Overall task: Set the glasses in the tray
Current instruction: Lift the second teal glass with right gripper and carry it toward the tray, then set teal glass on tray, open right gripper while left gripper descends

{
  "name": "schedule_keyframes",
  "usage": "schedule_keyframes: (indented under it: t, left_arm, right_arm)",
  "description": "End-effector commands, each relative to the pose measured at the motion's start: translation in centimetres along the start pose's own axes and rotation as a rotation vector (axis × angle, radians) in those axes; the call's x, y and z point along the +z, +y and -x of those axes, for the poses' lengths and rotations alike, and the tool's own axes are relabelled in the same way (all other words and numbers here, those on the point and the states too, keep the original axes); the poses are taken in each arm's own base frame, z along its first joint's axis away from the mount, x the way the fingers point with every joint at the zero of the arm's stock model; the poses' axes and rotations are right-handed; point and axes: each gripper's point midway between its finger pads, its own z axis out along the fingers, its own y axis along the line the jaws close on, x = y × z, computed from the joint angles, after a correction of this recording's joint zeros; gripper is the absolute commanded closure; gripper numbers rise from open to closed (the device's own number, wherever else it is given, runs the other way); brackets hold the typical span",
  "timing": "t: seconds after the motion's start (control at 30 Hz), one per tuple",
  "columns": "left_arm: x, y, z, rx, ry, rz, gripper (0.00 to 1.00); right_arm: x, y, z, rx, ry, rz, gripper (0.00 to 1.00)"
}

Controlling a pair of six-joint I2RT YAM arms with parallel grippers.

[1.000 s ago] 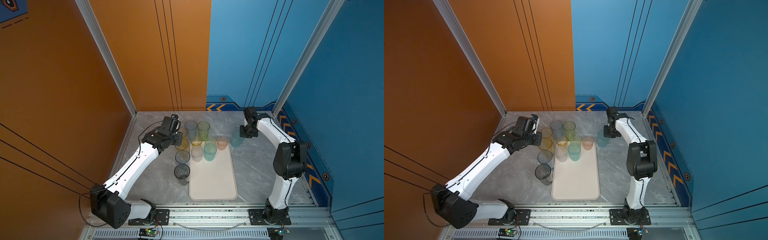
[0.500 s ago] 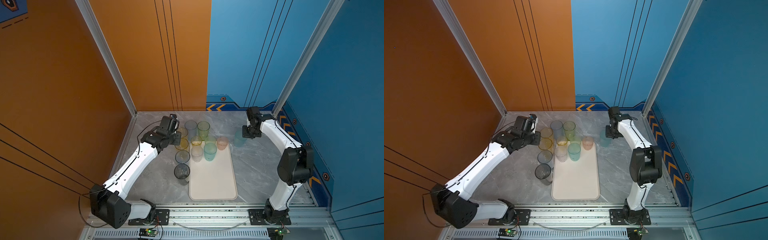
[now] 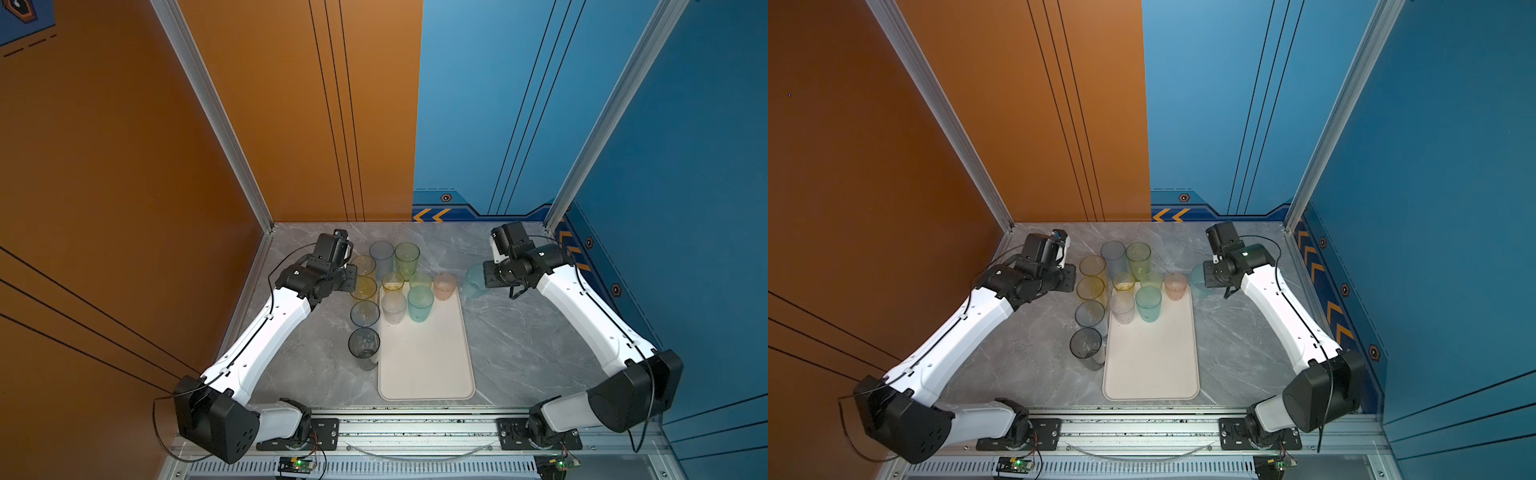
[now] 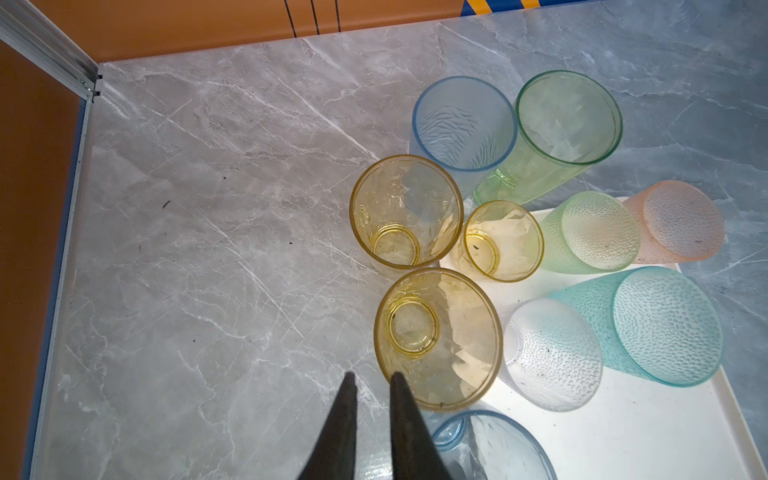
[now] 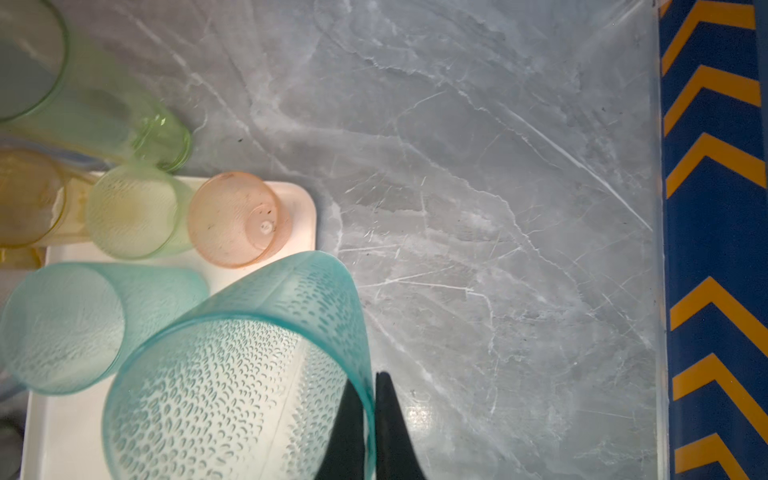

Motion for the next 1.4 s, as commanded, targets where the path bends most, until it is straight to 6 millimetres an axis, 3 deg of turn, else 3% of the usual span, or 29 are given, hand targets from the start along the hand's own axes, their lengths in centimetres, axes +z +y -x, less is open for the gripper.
schedule_keyframes:
  t: [0.0, 0.37, 0.8, 1.37]
  left_arm:
    - [-0.4, 0.8, -0.9, -0.013, 0.021, 0.015, 0.82]
    - [-0.2, 0.1, -1.5, -0.022, 0.054, -0.018, 0.83]
    - [-0.2, 0.0, -2.0, -0.015, 0.065, -0.026, 0.83]
    - [-0.9, 0.6, -1.7, -0.002, 0.041, -0.003, 0.82]
  right_arm:
    - [-0.6, 1.0, -2.6, -0.022, 0.047, -0.008, 1.00]
    - [2.7, 5.1, -4.2, -0.065, 0.115, 0.038, 1.00]
    - [6.7, 6.8, -3.8, -0.070, 0.159, 0.044, 1.00]
    - [9.0, 6.7, -2.7, -0.040, 0.168, 0.046, 1.00]
